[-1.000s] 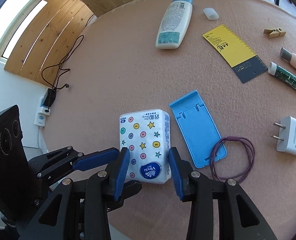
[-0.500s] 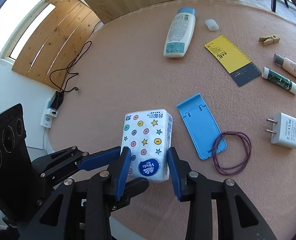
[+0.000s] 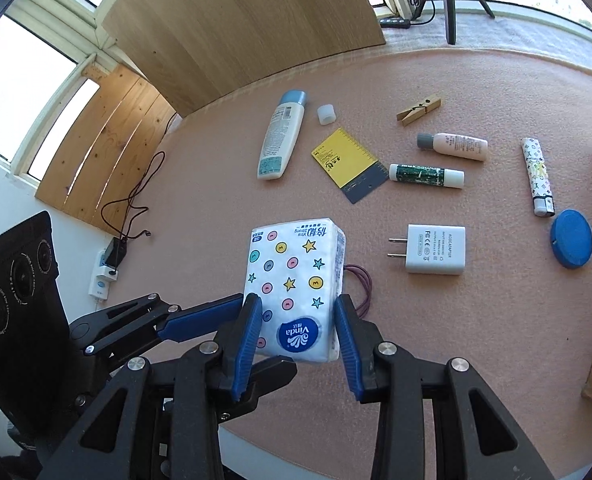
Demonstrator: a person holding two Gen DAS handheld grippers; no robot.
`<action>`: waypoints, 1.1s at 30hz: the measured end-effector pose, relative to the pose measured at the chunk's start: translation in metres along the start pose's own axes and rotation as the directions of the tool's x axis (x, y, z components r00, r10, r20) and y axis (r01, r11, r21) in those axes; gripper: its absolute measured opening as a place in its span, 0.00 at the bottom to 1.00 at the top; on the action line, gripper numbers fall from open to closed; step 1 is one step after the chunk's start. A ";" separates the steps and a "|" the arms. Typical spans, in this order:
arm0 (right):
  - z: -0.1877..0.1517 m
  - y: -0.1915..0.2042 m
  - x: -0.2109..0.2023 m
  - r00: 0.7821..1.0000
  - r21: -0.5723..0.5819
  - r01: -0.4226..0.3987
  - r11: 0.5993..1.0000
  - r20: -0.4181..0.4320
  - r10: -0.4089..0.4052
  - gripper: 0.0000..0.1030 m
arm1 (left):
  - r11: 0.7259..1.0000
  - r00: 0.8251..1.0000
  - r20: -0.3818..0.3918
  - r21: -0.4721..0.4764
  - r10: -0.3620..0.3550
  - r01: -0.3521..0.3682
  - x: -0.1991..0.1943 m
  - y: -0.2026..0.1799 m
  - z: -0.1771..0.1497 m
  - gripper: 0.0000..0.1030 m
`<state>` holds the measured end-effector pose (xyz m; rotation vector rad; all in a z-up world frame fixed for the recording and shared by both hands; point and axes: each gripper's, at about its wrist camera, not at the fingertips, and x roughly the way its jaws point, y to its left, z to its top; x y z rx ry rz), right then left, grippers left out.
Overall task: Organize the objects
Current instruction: 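Carry the tissue pack into the box and open the right tool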
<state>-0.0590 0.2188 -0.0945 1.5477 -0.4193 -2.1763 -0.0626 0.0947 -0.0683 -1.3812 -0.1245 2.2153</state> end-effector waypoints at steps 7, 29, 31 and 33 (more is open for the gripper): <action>-0.006 -0.048 -0.045 0.996 0.083 0.040 0.996 0.074 -0.046 0.33 | 0.992 0.998 -0.020 0.111 -0.059 0.061 0.025 -0.065 0.024 0.49; -0.014 -0.203 -0.162 0.945 0.289 0.166 0.943 0.225 -0.236 0.33 | 0.920 0.980 -0.065 0.337 -0.187 0.198 0.133 -0.247 0.092 0.49; -0.009 -0.212 -0.168 0.940 0.285 0.186 0.940 0.228 -0.255 0.33 | 0.917 0.981 -0.064 0.347 -0.184 0.195 0.142 -0.258 0.100 0.49; -0.005 -0.221 -0.173 0.935 0.289 0.197 0.937 0.233 -0.268 0.33 | 0.916 0.981 -0.057 0.350 -0.186 0.194 0.150 -0.267 0.107 0.49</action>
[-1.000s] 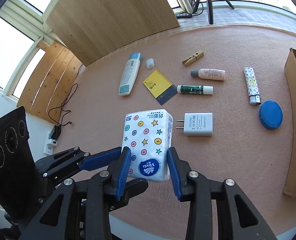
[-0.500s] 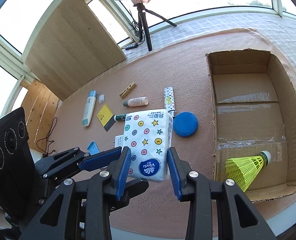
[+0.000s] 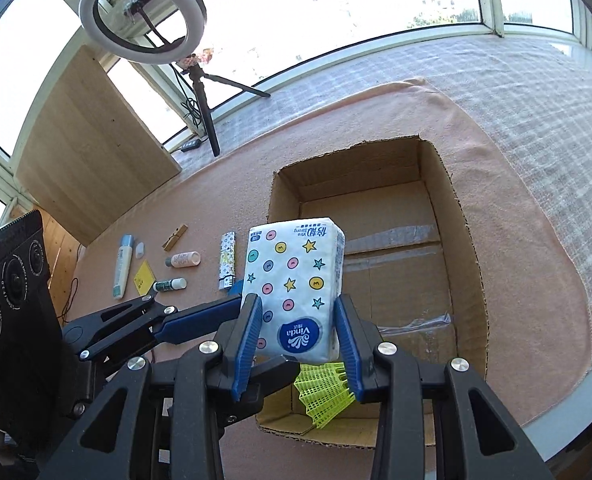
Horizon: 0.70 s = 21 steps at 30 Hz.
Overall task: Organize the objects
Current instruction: 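Carry the tissue pack into the box and open the right tool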
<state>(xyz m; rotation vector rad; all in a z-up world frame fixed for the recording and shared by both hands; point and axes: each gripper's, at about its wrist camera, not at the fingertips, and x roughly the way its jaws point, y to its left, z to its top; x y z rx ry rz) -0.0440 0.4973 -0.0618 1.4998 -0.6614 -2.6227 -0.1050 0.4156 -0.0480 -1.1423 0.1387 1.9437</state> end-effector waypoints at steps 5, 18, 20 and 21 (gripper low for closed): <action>0.015 -0.019 -0.009 0.997 0.042 0.058 0.997 0.057 -0.060 0.57 | 0.999 0.998 0.034 -0.007 0.049 -0.048 0.013 -0.002 0.019 0.63; 0.012 -0.006 -0.017 0.994 0.009 0.049 0.999 0.095 -0.050 0.57 | 0.984 0.986 0.058 -0.097 0.156 -0.150 -0.018 0.037 0.001 0.68; 0.008 0.003 -0.012 0.995 -0.005 0.049 0.999 0.087 -0.048 0.57 | 0.978 0.983 0.052 -0.123 0.176 -0.168 -0.028 0.047 -0.013 0.68; 0.006 0.008 -0.009 0.995 -0.011 0.051 0.999 0.082 -0.049 0.57 | 0.975 0.982 0.048 -0.141 0.181 -0.173 -0.033 0.054 -0.020 0.68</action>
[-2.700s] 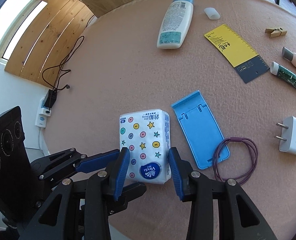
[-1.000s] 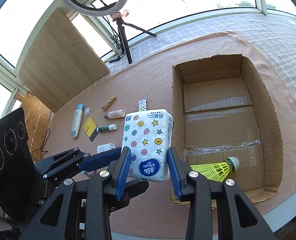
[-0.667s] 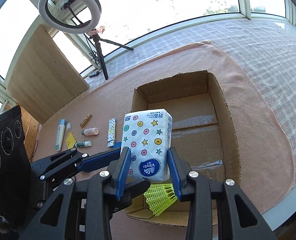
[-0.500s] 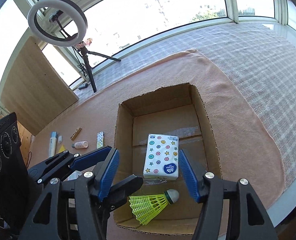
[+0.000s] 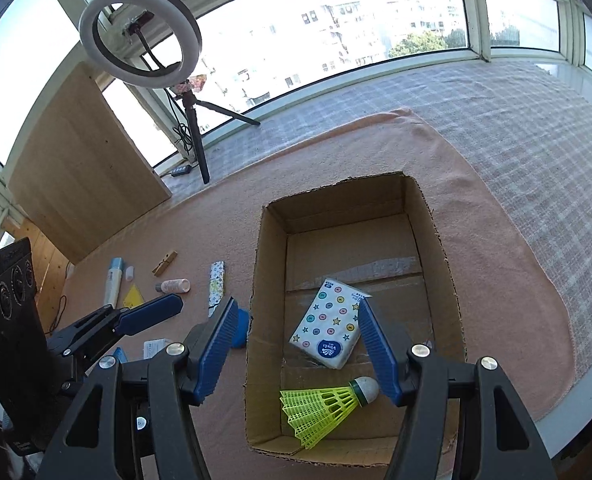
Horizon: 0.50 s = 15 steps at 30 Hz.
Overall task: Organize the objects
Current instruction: 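Carry the tissue pack into the box and open the right tool, then move the left tool back to the blue phone stand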
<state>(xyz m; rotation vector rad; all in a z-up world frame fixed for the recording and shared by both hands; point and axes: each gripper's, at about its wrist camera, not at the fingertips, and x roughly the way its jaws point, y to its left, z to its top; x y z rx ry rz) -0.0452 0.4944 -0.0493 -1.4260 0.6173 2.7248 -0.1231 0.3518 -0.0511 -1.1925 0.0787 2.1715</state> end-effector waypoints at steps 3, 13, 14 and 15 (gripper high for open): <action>-0.009 0.017 0.008 1.000 -0.030 0.010 0.999 -0.015 -0.011 0.57 | 0.997 0.999 -0.012 -0.062 0.034 -0.034 -0.012 0.029 -0.020 0.68; -0.037 0.082 0.030 0.996 -0.136 -0.038 0.990 -0.084 0.026 0.57 | 0.962 0.991 -0.034 -0.236 0.132 -0.137 -0.069 0.143 -0.087 0.68; -0.040 0.088 0.034 0.995 -0.140 -0.046 0.989 -0.095 0.032 0.57 | 0.955 0.988 -0.044 -0.252 0.147 -0.153 -0.074 0.156 -0.095 0.68; -0.044 0.093 0.037 0.994 -0.142 -0.055 0.988 -0.106 0.040 0.57 | 0.948 0.986 -0.055 -0.270 0.159 -0.169 -0.078 0.168 -0.103 0.68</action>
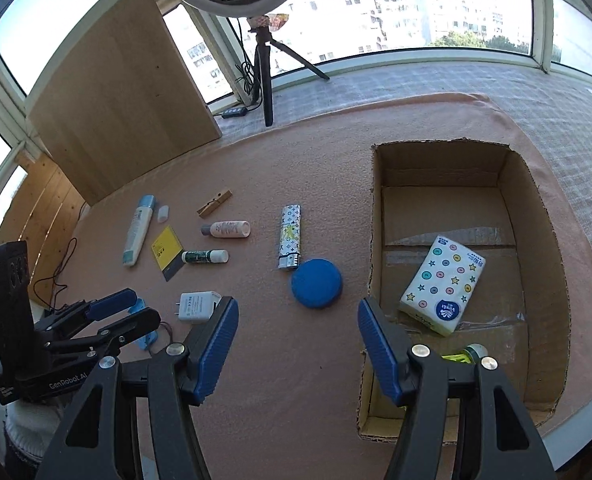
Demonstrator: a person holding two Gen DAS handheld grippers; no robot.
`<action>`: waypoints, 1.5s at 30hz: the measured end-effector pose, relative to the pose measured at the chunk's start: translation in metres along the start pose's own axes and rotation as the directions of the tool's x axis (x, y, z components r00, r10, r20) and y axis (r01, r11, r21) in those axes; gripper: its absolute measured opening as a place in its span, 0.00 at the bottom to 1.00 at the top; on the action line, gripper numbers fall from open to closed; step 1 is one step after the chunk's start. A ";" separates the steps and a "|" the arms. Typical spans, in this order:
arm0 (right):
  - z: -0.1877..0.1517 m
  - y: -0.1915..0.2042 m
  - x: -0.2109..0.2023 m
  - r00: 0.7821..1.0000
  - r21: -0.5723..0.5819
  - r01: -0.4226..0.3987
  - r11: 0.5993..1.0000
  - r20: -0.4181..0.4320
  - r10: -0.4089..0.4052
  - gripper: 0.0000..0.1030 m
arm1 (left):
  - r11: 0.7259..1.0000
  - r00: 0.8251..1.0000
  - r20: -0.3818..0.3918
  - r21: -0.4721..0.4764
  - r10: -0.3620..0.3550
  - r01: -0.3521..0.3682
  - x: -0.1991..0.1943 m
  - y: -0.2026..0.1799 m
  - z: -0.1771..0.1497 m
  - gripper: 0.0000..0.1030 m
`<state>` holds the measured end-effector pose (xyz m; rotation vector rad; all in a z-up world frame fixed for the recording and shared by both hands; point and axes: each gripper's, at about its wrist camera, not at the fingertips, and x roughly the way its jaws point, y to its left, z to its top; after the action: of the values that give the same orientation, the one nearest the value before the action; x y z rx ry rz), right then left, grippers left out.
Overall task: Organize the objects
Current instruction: 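Move the left tool back to the blue phone stand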
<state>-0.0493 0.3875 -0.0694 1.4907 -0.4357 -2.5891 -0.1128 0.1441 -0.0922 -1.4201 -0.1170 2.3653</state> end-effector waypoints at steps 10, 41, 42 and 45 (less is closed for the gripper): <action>-0.023 0.041 0.044 0.995 -0.017 -0.024 1.000 -0.096 0.023 0.57 | 0.998 0.995 -0.091 -0.043 0.044 -0.048 0.000 0.078 -0.042 0.57; -0.062 0.152 0.129 0.953 -0.149 -0.155 0.977 -0.281 0.109 0.34 | 0.950 0.963 -0.102 0.220 0.248 -0.221 0.053 0.087 -0.011 0.44; -0.063 0.153 0.132 0.951 -0.148 -0.155 0.977 -0.289 0.108 0.34 | 0.953 0.966 -0.100 0.215 0.238 -0.212 0.051 0.089 -0.013 0.44; -0.064 0.155 0.138 0.953 -0.146 -0.143 0.979 -0.286 0.097 0.34 | 0.961 0.974 -0.096 0.209 0.207 -0.183 0.046 0.096 -0.021 0.44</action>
<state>-0.0704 0.1939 -0.1661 1.6771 -0.2619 -2.2181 -0.1405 0.0699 -0.1661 -1.5278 0.2971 2.3599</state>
